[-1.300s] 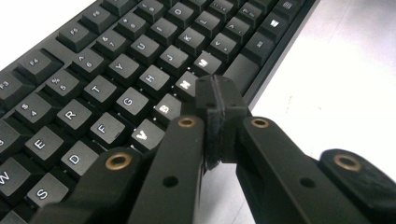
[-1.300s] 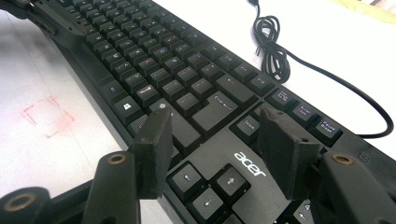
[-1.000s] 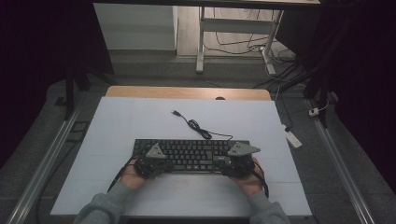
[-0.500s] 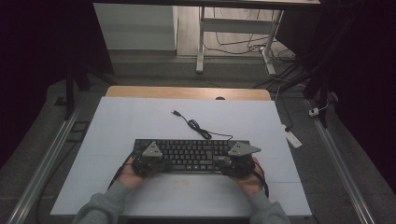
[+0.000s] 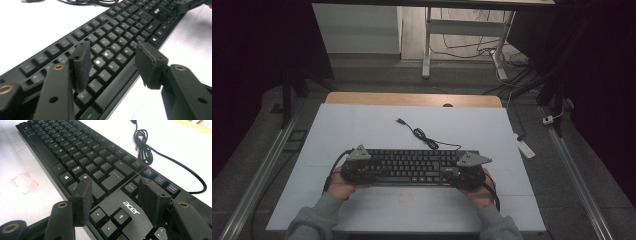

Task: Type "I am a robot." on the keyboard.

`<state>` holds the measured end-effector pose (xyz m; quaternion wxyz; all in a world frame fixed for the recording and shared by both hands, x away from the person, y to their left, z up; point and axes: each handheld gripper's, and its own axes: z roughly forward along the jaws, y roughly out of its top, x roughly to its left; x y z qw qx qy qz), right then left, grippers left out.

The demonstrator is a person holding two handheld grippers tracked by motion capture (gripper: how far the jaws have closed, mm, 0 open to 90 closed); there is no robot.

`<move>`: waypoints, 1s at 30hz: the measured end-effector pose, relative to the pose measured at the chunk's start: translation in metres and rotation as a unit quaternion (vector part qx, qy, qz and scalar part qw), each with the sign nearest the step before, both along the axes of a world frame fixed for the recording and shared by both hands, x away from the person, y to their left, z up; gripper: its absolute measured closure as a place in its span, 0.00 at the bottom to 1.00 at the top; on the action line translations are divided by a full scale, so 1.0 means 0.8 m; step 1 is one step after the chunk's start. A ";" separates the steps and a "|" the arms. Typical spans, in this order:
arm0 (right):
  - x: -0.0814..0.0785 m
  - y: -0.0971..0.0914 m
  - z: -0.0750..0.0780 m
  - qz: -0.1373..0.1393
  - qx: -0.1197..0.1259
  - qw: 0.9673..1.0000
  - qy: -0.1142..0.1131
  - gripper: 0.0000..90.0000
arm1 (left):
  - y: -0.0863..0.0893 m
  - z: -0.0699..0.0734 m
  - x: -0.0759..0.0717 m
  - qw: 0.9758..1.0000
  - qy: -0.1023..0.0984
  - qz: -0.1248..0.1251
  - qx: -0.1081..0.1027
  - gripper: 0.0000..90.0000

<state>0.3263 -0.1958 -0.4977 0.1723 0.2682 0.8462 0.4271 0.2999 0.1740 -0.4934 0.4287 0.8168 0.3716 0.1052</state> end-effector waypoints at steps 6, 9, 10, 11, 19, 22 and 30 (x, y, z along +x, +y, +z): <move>0.000 -0.001 0.001 0.000 0.003 1.000 -0.001 0.50 | 0.007 0.002 0.001 1.000 0.004 0.012 0.001 0.45; 0.000 -0.001 0.001 -0.001 0.002 1.000 -0.001 0.50 | 0.008 0.002 0.002 1.000 0.006 0.013 0.003 0.44; 0.000 -0.001 0.001 -0.001 0.002 1.000 -0.001 0.50 | 0.008 0.002 0.002 1.000 0.007 0.014 0.003 0.43; 0.000 -0.001 0.001 -0.001 0.002 1.000 -0.001 0.50 | 0.009 0.002 0.003 1.000 0.007 0.014 0.003 0.43; 0.000 -0.001 0.001 -0.001 0.002 1.000 -0.001 0.50 | 0.011 0.002 0.003 1.000 0.007 0.017 0.005 0.42; 0.000 0.000 0.001 -0.001 0.000 1.000 -0.001 0.50 | 0.011 0.002 0.004 1.000 0.006 0.018 0.006 0.42; 0.000 0.000 0.000 -0.001 -0.001 1.000 0.000 0.51 | 0.010 0.001 0.007 1.000 0.006 0.020 0.009 0.41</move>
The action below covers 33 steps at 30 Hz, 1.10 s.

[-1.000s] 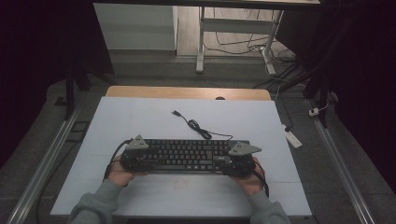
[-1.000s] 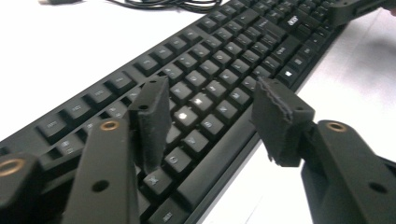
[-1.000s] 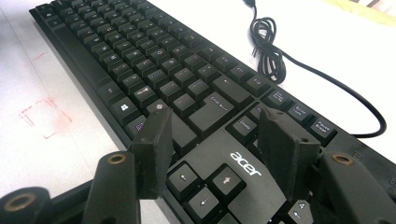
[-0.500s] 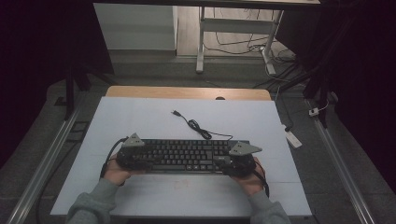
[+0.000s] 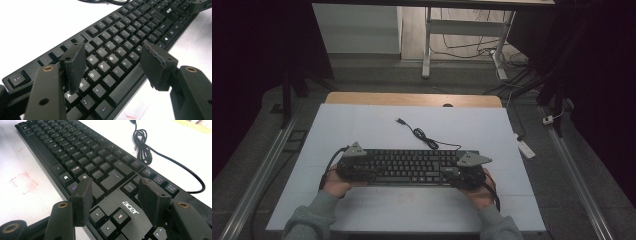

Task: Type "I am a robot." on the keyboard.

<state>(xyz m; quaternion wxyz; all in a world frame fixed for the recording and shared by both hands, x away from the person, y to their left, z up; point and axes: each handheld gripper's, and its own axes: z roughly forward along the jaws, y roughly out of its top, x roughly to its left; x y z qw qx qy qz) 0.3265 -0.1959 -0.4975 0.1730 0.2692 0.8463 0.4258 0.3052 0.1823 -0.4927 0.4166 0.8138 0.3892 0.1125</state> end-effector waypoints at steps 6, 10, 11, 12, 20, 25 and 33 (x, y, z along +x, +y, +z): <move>0.000 0.000 0.000 0.000 0.000 1.000 0.000 0.50 | -0.002 0.001 0.004 1.000 -0.002 0.000 0.002 0.41; 0.000 0.001 0.000 0.000 0.000 1.000 0.000 0.51 | -0.003 0.002 0.009 1.000 -0.003 0.002 0.003 0.42; 0.000 0.001 0.000 0.000 0.000 1.000 0.000 0.51 | -0.004 0.002 0.011 1.000 -0.003 0.002 0.002 0.42; 0.000 0.001 0.000 0.001 0.001 1.000 0.000 0.51 | -0.004 0.002 0.012 1.000 -0.003 0.001 0.003 0.43; 0.000 0.002 -0.001 0.001 0.000 1.000 0.000 0.51 | -0.007 -0.003 0.022 1.000 -0.003 0.007 0.018 0.55; 0.000 0.002 -0.001 0.001 0.001 1.000 0.001 0.51 | -0.010 -0.010 0.029 0.999 0.003 0.011 0.032 0.67; 0.000 0.003 -0.002 0.001 0.000 1.000 0.002 0.51 | -0.012 -0.018 0.037 0.999 0.012 0.018 0.042 0.90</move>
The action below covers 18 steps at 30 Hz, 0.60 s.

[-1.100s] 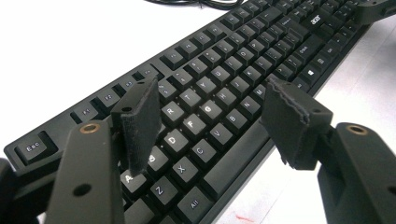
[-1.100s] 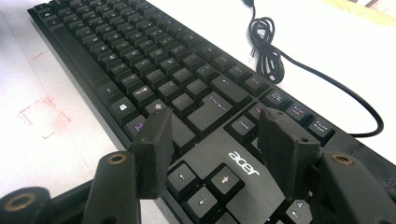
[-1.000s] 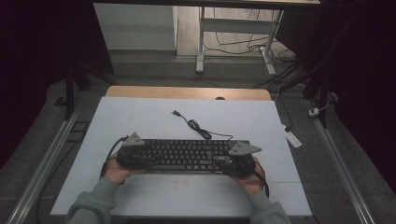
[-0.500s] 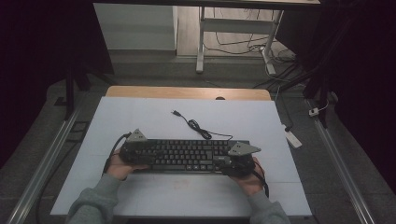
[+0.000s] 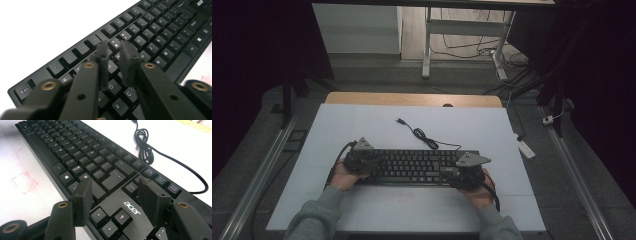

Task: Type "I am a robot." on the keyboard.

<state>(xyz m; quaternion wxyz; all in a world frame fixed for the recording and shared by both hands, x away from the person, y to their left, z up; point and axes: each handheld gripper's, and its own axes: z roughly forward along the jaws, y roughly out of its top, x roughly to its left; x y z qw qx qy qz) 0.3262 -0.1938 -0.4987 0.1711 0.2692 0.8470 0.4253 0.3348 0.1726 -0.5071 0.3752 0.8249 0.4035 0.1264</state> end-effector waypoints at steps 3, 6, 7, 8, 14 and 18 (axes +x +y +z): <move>0.000 0.000 0.000 0.000 0.000 1.000 0.000 0.51 | -0.002 -0.004 0.003 1.000 0.005 -0.002 0.009 0.98; 0.000 0.000 0.000 -0.001 0.000 1.000 0.000 0.51 | -0.004 -0.007 0.004 1.000 0.010 -0.004 0.013 0.99; 0.000 0.000 0.000 -0.001 0.000 1.000 0.001 0.51 | -0.004 -0.008 0.005 1.000 0.010 -0.003 0.014 0.99; 0.000 0.000 0.000 -0.001 -0.001 1.000 0.001 0.51 | -0.005 -0.009 0.005 1.000 0.011 -0.004 0.015 0.99; 0.000 0.000 -0.001 -0.001 0.001 1.000 0.000 0.51 | -0.009 -0.012 0.007 1.000 0.013 -0.005 0.018 0.99; 0.000 0.000 -0.001 0.000 0.000 1.000 0.000 0.51 | -0.009 -0.014 0.008 1.000 0.013 -0.003 0.020 0.99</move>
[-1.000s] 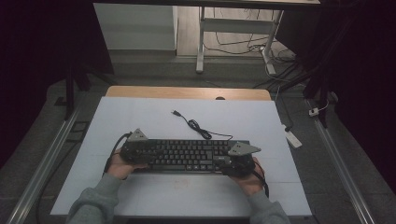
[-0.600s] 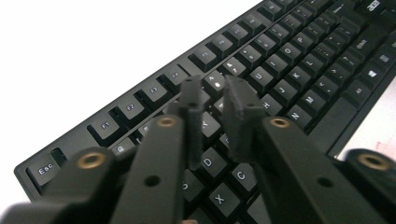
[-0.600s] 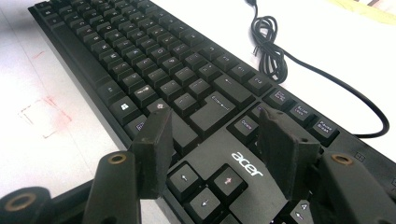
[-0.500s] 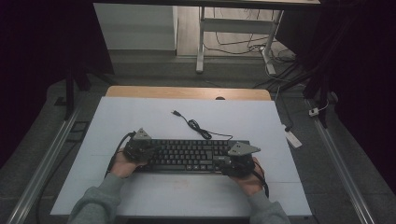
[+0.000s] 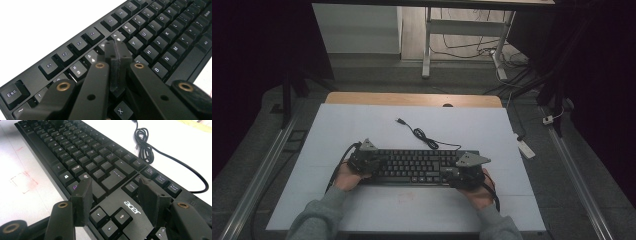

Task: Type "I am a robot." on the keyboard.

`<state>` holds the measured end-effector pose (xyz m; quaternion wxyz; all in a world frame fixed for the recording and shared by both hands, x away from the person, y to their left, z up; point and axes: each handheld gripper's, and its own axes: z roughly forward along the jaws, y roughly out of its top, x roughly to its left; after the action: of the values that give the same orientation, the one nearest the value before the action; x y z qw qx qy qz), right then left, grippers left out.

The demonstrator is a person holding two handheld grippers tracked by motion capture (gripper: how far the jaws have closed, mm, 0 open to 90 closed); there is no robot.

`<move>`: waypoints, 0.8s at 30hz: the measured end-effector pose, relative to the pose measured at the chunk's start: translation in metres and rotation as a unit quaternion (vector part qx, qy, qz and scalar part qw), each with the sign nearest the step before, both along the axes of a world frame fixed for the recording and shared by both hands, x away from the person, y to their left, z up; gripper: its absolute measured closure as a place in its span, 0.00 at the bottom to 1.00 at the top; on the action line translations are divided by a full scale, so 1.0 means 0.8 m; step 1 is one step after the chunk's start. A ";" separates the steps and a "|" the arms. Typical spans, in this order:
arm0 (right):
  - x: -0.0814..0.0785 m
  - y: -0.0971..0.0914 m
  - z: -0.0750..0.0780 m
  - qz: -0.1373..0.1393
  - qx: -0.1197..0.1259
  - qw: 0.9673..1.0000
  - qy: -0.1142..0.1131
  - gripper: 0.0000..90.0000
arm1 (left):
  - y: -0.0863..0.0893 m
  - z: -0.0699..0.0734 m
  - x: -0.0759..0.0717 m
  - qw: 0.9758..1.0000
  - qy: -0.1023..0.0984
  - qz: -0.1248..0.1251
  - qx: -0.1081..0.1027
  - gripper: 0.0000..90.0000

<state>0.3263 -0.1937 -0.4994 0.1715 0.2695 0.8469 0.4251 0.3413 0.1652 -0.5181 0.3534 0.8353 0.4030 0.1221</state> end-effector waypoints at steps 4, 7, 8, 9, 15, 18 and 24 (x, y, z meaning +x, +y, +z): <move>0.000 0.000 0.001 -0.001 -0.001 1.000 0.001 0.51 | 0.000 -0.001 0.001 1.000 0.001 0.001 0.001 0.99; 0.000 0.000 0.000 -0.001 0.001 1.000 0.001 0.51 | -0.001 -0.002 0.001 1.000 0.002 0.000 0.003 0.99; 0.000 0.000 0.000 -0.001 0.000 1.000 0.000 0.51 | -0.001 -0.003 0.001 1.000 0.002 0.000 0.002 0.99; 0.000 0.000 0.000 -0.001 0.000 1.000 0.000 0.51 | -0.002 -0.003 0.001 1.000 0.002 0.000 0.001 0.99; 0.000 0.000 0.001 -0.001 0.001 1.000 0.000 0.51 | -0.003 -0.007 0.002 1.000 0.002 0.000 0.004 0.99; -0.001 0.000 0.001 -0.001 0.000 1.000 0.000 0.51 | -0.003 -0.005 0.001 1.000 0.000 -0.001 0.004 0.99; -0.001 -0.001 0.002 -0.001 0.001 1.000 -0.002 0.51 | 0.002 0.004 -0.004 1.000 -0.012 0.001 -0.012 0.97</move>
<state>0.3257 -0.1944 -0.4981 0.1731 0.2694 0.8461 0.4260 0.3383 0.1670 -0.5148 0.3678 0.8291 0.4013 0.1275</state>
